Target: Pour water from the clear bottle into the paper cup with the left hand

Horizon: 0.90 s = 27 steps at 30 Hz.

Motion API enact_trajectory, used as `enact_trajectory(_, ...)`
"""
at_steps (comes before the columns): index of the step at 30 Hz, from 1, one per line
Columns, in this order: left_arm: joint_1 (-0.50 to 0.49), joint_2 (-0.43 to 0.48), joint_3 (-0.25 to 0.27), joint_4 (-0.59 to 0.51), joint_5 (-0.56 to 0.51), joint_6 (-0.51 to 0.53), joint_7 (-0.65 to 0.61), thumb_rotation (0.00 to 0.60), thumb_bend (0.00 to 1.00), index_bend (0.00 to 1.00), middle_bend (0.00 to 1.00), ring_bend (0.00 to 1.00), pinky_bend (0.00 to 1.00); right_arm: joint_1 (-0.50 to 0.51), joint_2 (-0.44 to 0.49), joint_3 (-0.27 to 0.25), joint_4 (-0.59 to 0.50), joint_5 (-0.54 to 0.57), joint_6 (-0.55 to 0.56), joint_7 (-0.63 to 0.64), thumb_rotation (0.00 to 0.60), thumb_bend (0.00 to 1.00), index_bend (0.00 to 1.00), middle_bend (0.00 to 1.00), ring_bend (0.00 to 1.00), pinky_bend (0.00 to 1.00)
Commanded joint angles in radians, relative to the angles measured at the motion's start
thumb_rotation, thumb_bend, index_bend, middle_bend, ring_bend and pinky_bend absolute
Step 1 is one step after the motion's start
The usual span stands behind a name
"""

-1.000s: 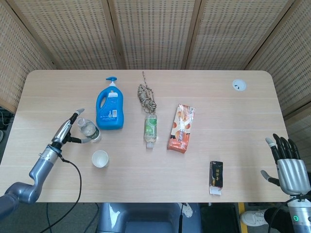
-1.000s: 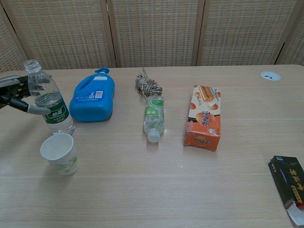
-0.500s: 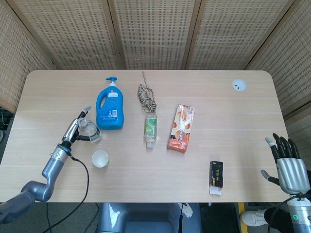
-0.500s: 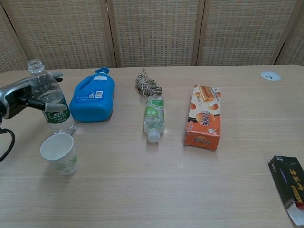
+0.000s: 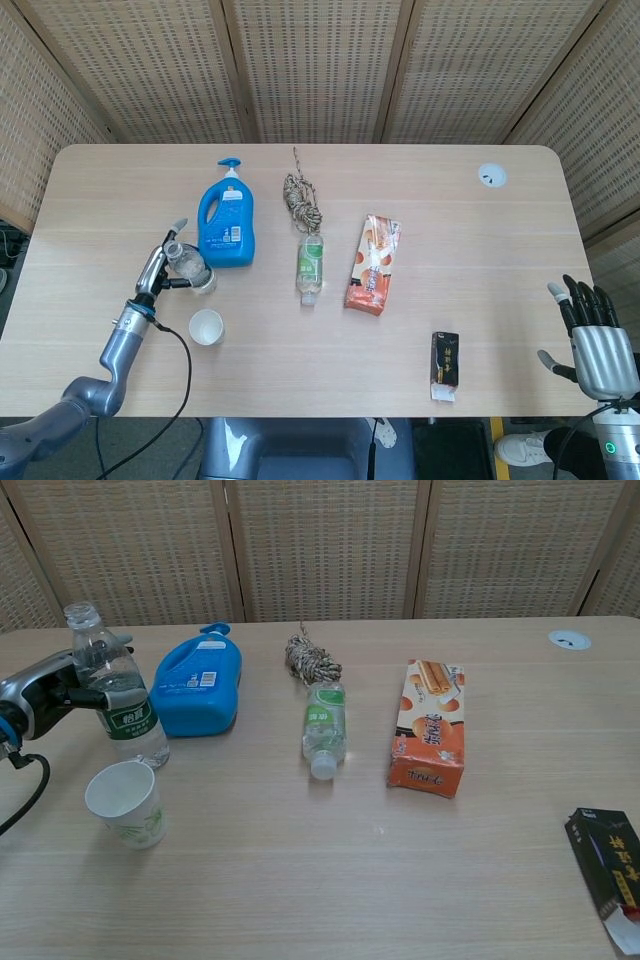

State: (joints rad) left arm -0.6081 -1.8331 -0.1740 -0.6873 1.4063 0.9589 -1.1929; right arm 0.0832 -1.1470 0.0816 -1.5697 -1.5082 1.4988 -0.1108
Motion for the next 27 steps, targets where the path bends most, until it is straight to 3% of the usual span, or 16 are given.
enact_trajectory(1, 0.000, -0.003, -0.003, 0.002, -0.003, 0.004, -0.003, 0.600, 0.33, 0.62, 0.45, 0.38, 0.44, 0.000, 0.000, 0.000, 0.000, 0.000, -0.001, -0.001, 0.600, 0.00, 0.07, 0.00, 0.00, 0.00)
enact_trajectory(5, 0.002, -0.004, -0.011, 0.000, -0.011, 0.011, -0.009, 0.600, 0.41, 0.69, 0.49, 0.41, 0.47, 0.001, -0.001, -0.001, 0.000, 0.002, -0.002, -0.002, 0.600, 0.00, 0.07, 0.00, 0.00, 0.00)
enact_trajectory(16, 0.005, 0.057, -0.021, -0.062, -0.003, 0.047, -0.005, 0.600, 0.43, 0.70, 0.49, 0.41, 0.48, 0.001, -0.001, -0.002, -0.002, 0.001, -0.001, -0.004, 0.600, 0.00, 0.07, 0.00, 0.00, 0.00)
enact_trajectory(21, -0.002, 0.166, -0.010, -0.151, 0.040, 0.085, 0.061, 0.600, 0.43, 0.70, 0.49, 0.41, 0.48, -0.001, 0.001, -0.004, -0.005, -0.005, 0.005, -0.002, 0.600, 0.00, 0.07, 0.00, 0.00, 0.00)
enact_trajectory(27, -0.004, 0.338, 0.039, -0.276, 0.103, 0.090, 0.242, 0.600, 0.43, 0.70, 0.50, 0.41, 0.49, -0.004, 0.005, -0.007, -0.012, -0.015, 0.014, 0.001, 0.600, 0.00, 0.07, 0.00, 0.00, 0.00)
